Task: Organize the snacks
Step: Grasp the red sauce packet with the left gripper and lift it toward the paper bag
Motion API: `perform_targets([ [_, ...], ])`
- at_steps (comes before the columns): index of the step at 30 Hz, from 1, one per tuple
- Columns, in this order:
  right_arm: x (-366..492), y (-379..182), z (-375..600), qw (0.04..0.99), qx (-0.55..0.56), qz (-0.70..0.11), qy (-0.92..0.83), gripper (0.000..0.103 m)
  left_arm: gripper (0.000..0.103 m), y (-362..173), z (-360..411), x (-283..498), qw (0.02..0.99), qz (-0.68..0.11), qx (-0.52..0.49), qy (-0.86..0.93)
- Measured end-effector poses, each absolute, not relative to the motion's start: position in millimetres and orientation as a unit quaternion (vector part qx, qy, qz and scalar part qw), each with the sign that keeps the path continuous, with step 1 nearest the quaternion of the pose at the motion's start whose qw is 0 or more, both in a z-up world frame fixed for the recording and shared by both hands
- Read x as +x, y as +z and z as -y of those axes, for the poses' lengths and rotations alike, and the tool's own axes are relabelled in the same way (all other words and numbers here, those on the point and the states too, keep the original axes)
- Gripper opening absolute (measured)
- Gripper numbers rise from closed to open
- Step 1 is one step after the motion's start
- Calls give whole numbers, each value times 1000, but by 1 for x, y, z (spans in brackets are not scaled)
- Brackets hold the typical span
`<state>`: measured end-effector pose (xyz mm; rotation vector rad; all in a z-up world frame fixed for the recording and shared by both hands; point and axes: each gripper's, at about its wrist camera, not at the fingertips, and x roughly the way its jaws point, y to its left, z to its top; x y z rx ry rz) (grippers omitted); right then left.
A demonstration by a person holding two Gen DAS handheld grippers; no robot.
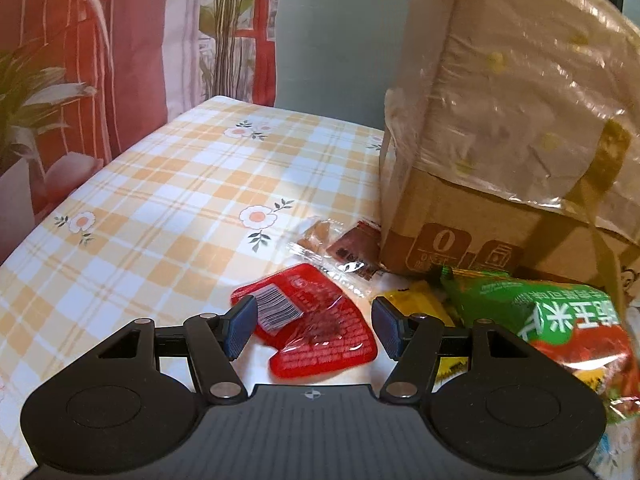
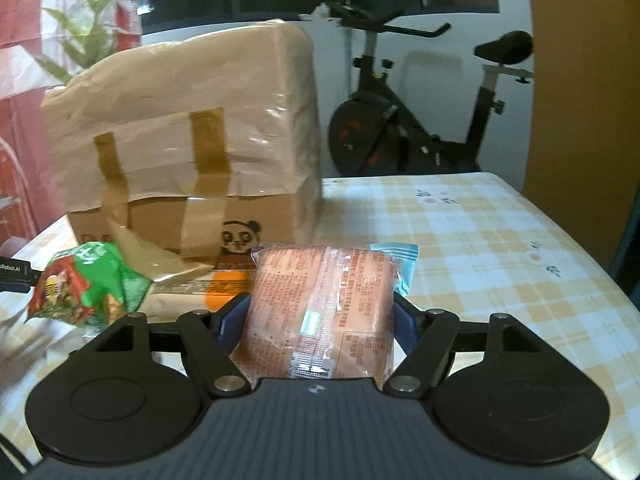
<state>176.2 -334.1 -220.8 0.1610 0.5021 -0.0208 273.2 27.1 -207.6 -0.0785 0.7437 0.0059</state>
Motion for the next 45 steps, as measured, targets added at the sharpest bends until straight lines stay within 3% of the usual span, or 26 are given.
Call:
perform_targets([
  [6, 180, -233, 344, 961, 104, -257, -26, 74, 66, -214, -26, 268, 930, -363, -37, 34],
  [9, 181, -235, 343, 960, 107, -259, -26, 74, 57, -213, -25, 258, 933, -357, -34, 20],
  [10, 181, -235, 343, 960, 103, -258, -27, 74, 44, -213, -26, 254, 935, -352, -35, 21],
  [11, 181, -235, 342, 961, 101, -257, -27, 74, 42, -212, -26, 250, 937, -346, -37, 18],
  [38, 184, -238, 341, 960, 104, -259, -25, 74, 41, -203, -21, 210, 946, -319, -52, -28],
  [45, 182, -235, 342, 960, 115, -255, -28, 73, 41, -175, -32, 207, 952, -299, -61, -14],
])
